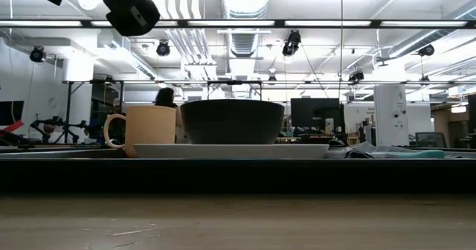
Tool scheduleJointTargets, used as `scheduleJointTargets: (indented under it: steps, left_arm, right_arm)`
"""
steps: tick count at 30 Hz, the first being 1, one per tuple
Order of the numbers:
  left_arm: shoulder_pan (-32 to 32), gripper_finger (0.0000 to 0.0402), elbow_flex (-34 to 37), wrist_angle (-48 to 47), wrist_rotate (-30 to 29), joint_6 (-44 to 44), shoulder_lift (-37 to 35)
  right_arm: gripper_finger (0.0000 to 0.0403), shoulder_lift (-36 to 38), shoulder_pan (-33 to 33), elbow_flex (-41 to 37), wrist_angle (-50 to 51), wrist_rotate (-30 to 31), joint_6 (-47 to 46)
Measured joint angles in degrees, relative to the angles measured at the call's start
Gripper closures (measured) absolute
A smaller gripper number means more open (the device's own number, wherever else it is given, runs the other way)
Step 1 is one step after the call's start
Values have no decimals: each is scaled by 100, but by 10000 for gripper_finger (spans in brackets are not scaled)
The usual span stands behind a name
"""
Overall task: Set up tray
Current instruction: Put the blue knife on top of the gray napkin on the black serving tray
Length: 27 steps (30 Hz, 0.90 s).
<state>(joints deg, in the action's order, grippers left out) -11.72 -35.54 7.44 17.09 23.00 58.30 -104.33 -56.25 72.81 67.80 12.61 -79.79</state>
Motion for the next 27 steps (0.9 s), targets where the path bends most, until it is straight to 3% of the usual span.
scheduleJointTargets:
  steps: [5,14,21,27]
  left_arm:
    - [-27,268,1,7,4,0,-126]
    - [-27,268,23,-7,92,16,-249]
    - [-27,268,30,-42,159,20,-249]
    - [-27,268,38,-47,251,22,-249]
  right_arm:
    - [255,0,-22,-239,-39,115,-1215]
    - [267,-5,-127,-373,-813,23,-2265]
    - [268,-74,-178,-623,-852,25,-3640]
    - [264,-76,-225,-908,-1255,-20,-3861]
